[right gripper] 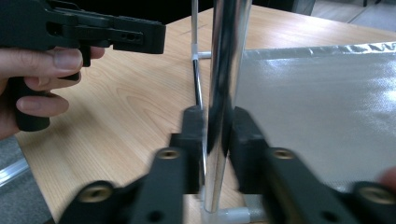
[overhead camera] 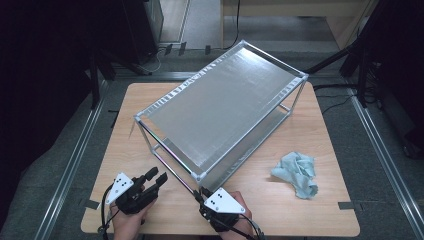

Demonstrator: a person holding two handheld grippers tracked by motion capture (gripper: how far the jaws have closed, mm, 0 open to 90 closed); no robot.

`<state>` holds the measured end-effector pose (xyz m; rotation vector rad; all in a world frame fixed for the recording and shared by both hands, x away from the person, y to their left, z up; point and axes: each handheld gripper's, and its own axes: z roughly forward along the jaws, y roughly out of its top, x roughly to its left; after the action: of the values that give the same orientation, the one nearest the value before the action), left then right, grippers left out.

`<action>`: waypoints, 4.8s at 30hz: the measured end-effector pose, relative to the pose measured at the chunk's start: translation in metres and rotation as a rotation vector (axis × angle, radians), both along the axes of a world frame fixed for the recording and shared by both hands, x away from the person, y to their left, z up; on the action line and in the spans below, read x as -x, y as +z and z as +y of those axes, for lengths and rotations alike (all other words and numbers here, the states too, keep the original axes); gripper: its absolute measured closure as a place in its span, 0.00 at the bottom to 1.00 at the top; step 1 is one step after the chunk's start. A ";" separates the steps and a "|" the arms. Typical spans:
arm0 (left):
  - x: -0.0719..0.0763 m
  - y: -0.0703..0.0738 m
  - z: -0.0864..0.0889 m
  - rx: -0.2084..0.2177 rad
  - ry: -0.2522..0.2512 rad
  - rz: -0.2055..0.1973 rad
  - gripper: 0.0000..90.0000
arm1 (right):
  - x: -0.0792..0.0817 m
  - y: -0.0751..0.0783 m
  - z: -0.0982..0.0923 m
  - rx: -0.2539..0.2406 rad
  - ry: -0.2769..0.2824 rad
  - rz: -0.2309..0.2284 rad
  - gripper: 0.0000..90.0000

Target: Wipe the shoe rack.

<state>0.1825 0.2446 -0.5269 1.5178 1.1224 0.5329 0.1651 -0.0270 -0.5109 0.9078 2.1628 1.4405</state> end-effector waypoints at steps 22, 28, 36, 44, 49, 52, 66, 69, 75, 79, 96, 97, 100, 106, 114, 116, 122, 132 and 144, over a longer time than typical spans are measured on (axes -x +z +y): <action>-0.047 -0.003 -0.011 -0.031 0.134 0.015 0.56 | 0.007 -0.001 -0.086 -0.012 0.024 -0.005 0.91; -0.066 -0.002 -0.011 -0.022 0.153 0.016 0.62 | 0.012 -0.001 -0.100 -0.004 0.008 -0.003 0.91; -0.064 -0.001 -0.018 -0.126 0.062 -0.024 0.87 | 0.008 0.001 -0.108 0.011 -0.023 0.000 0.91; -0.046 -0.002 -0.016 -0.138 -0.005 -0.032 0.89 | -0.004 0.004 -0.121 0.019 -0.105 0.016 0.91; -0.030 -0.002 -0.020 -0.157 -0.048 -0.044 0.89 | -0.016 0.004 -0.133 0.020 -0.174 0.021 0.91; -0.019 -0.002 -0.024 -0.158 -0.066 -0.039 0.90 | -0.023 0.005 -0.138 0.027 -0.210 0.018 0.91; 0.022 0.003 -0.043 -0.216 -0.291 -0.048 0.91 | -0.047 0.005 -0.156 0.011 -0.367 0.021 0.90; 0.027 0.003 -0.045 -0.218 -0.326 -0.061 0.89 | -0.051 0.004 -0.158 0.006 -0.377 0.019 0.90; 0.029 0.004 -0.041 -0.199 -0.292 -0.075 0.88 | -0.055 0.003 -0.155 -0.006 -0.379 0.018 0.90; 0.031 0.005 -0.040 -0.200 -0.301 -0.063 0.91 | -0.053 0.003 -0.153 -0.003 -0.387 0.017 0.90; 0.049 0.004 -0.048 -0.192 -0.350 -0.074 0.90 | -0.030 0.031 -0.213 -0.115 -0.227 -0.033 0.57; 0.049 0.004 -0.048 -0.193 -0.356 -0.078 0.90 | -0.029 0.033 -0.219 -0.122 -0.246 -0.043 0.57; 0.048 0.004 -0.050 -0.187 -0.367 -0.078 0.90 | -0.032 0.035 -0.241 -0.142 -0.376 -0.019 0.57; 0.048 0.003 -0.054 -0.191 -0.395 -0.082 0.90 | -0.050 0.005 -0.255 -0.007 -0.572 0.121 0.55; 0.048 0.003 -0.055 -0.185 -0.406 -0.080 0.90 | -0.076 -0.025 -0.243 0.061 -0.584 0.197 0.45; 0.048 0.003 -0.056 -0.185 -0.409 -0.082 0.90 | -0.079 -0.030 -0.240 0.082 -0.580 0.211 0.46; 0.050 0.002 -0.061 -0.183 -0.430 -0.087 0.91 | -0.084 -0.040 -0.237 0.147 -0.573 0.246 0.47; 0.050 0.002 -0.063 -0.187 -0.432 -0.090 0.91 | -0.080 -0.039 -0.237 0.131 -0.532 0.249 0.83; 0.048 0.002 -0.065 -0.181 -0.443 -0.091 0.91 | -0.072 -0.002 -0.247 0.060 -0.468 0.165 0.21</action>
<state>0.1344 0.1792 -0.5253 1.8152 0.6504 0.3977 0.2370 -0.2740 -0.5133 1.4362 1.9108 1.0972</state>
